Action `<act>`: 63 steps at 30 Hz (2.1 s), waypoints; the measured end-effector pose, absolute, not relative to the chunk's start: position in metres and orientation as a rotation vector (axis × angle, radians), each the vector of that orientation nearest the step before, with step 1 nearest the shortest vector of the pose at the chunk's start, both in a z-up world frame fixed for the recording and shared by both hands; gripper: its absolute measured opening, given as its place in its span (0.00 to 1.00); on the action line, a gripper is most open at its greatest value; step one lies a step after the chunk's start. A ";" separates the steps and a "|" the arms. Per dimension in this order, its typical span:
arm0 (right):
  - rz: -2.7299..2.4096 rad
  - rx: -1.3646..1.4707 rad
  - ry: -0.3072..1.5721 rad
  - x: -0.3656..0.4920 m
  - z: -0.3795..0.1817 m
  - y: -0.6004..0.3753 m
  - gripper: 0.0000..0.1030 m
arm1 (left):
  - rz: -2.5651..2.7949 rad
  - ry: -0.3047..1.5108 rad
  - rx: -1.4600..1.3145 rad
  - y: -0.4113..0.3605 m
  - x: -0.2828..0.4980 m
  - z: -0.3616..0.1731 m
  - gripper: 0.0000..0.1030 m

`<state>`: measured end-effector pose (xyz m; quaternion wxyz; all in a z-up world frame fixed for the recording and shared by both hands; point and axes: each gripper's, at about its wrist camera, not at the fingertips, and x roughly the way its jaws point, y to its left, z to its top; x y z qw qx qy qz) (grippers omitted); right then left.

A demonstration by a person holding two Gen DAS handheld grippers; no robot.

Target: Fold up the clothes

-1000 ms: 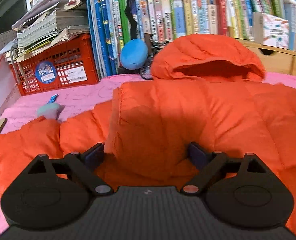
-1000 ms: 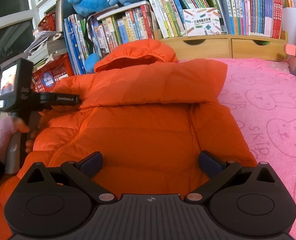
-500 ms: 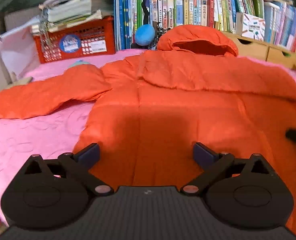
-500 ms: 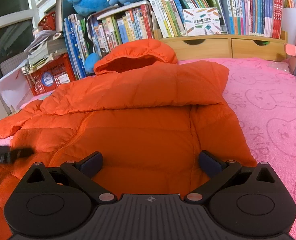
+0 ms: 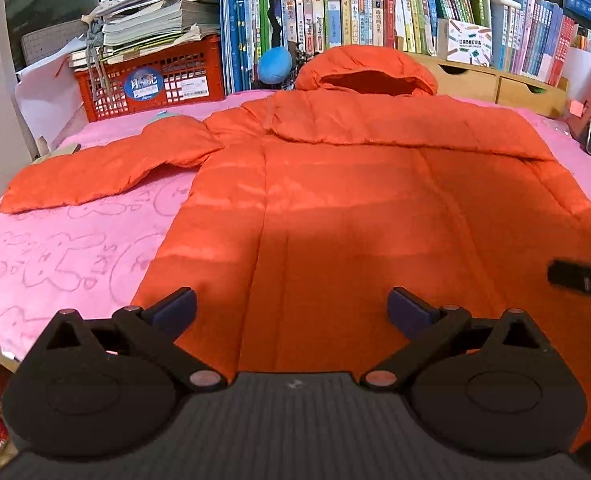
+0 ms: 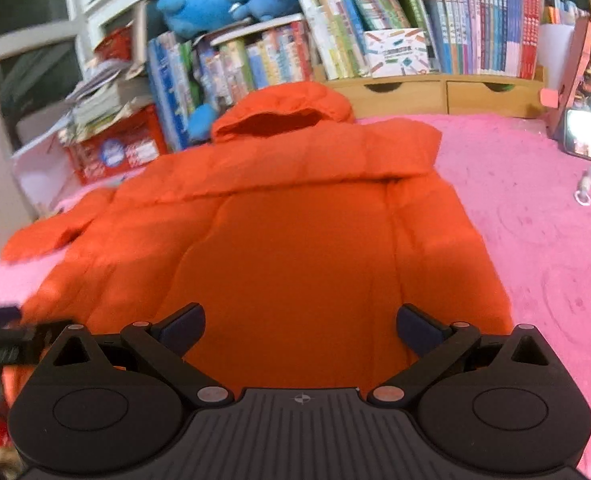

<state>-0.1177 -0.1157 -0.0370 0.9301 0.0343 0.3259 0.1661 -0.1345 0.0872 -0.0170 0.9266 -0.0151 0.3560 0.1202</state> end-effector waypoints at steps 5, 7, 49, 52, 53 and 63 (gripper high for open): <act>0.356 -0.026 0.670 -0.155 -0.030 -0.109 1.00 | 0.223 0.750 -0.007 0.078 -0.150 -0.018 1.00; 0.361 -0.053 0.669 -0.168 -0.028 -0.108 1.00 | 0.210 0.756 0.001 0.075 -0.156 -0.019 1.00; 0.308 -0.162 0.762 -0.212 -0.052 -0.125 1.00 | 0.116 0.857 0.042 0.047 -0.176 -0.042 1.00; 0.307 -0.162 0.763 -0.211 -0.053 -0.125 1.00 | 0.115 0.861 0.042 0.047 -0.176 -0.043 1.00; 0.307 -0.163 0.764 -0.211 -0.054 -0.125 1.00 | 0.114 0.862 0.041 0.047 -0.176 -0.043 1.00; 0.307 -0.176 0.775 -0.212 -0.058 -0.125 1.00 | 0.114 0.877 0.042 0.044 -0.174 -0.047 1.00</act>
